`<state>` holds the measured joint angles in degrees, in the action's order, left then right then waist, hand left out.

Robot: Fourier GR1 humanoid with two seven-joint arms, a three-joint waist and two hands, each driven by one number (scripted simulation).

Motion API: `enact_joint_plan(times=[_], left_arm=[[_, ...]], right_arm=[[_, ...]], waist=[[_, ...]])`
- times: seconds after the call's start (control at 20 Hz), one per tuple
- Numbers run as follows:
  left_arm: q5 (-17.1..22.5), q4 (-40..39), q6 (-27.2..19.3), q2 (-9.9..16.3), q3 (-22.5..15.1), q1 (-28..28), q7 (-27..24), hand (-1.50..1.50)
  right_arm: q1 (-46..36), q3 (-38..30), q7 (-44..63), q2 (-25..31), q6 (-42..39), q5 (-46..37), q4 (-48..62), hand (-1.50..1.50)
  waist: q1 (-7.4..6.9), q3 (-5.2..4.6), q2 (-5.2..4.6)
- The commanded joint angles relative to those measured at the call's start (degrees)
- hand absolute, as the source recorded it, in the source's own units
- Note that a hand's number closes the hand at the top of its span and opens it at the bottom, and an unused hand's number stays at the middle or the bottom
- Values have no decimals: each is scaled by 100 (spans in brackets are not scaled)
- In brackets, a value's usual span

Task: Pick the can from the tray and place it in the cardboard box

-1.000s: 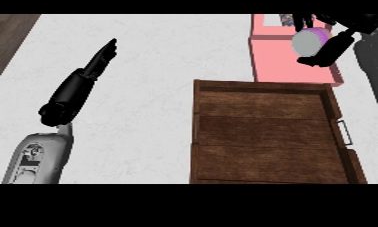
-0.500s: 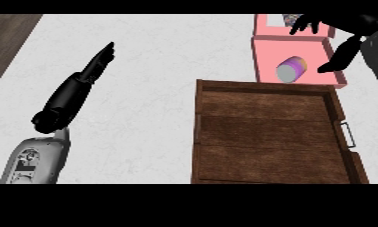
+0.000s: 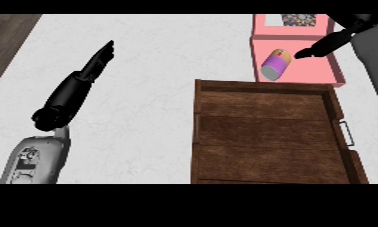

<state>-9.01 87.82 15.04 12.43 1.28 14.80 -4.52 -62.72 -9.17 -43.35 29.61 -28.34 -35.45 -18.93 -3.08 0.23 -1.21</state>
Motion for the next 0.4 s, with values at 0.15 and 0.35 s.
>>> enact_joint_plan(times=[0.15, 0.35], left_arm=[[-61, 14, -48, -82, -79, -17, -77, 0], [-44, 133, -25, -161, -166, 41, 57, 0]], right_arm=[[-532, -1382, 883, 348, -1372, 1426, 1130, -150], [-552, -1677, 1114, 823, -1502, 1722, 1232, -150]], waist=[[-118, -5, -68], [-164, 6, -88]])
